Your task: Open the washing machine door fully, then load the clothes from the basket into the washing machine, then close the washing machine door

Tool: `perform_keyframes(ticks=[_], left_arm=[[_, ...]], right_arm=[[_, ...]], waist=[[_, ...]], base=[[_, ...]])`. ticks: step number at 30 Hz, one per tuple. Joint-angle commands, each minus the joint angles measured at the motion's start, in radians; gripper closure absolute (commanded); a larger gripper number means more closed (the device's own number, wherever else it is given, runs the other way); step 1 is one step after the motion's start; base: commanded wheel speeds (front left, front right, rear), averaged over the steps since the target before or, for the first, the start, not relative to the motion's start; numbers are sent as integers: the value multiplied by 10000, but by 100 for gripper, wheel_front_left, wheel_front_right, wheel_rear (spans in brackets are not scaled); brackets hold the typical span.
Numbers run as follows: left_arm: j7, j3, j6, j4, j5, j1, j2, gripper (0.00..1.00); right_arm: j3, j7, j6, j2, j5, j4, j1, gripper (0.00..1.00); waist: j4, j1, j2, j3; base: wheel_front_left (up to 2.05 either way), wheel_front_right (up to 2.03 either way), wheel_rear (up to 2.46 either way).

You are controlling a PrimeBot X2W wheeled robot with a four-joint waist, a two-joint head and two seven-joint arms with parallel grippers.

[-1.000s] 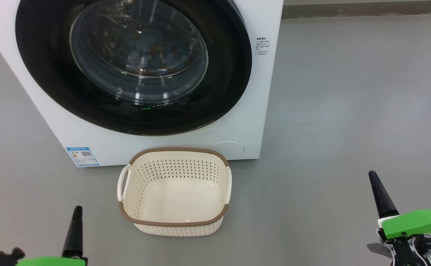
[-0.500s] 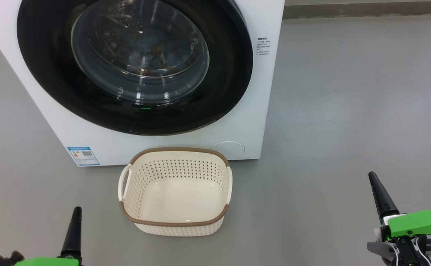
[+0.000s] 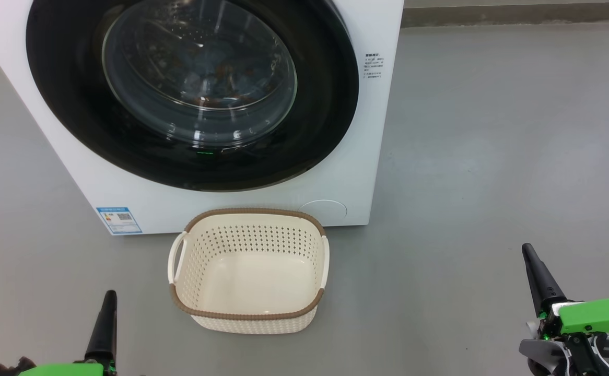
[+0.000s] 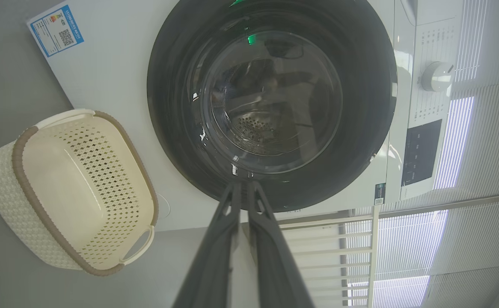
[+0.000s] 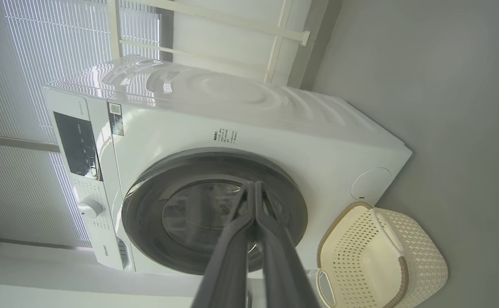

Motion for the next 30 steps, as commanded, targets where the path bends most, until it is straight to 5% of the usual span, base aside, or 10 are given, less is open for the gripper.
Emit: perform_keyframes(ticks=[1, 13, 30], left_arm=[[96, 362, -4, -213, -299, -462, 33, 100], [441, 614, -5, -215, -1251, -505, -166, 100], [452, 622, -6, -214, -1281, -507, -173, 100]], right_arm=[[28, 130, 5, -29, 300, -224, -308, 100], [-236, 482, 2, 173, 1341, -215, -311, 100], [-258, 504, 2, 189, 1361, -214, -312, 100]], waist=[[4, 0, 0, -1], [32, 0, 0, -7], [32, 0, 0, -7]], base=[[0, 0, 0], [0, 0, 0], [0, 0, 0]])
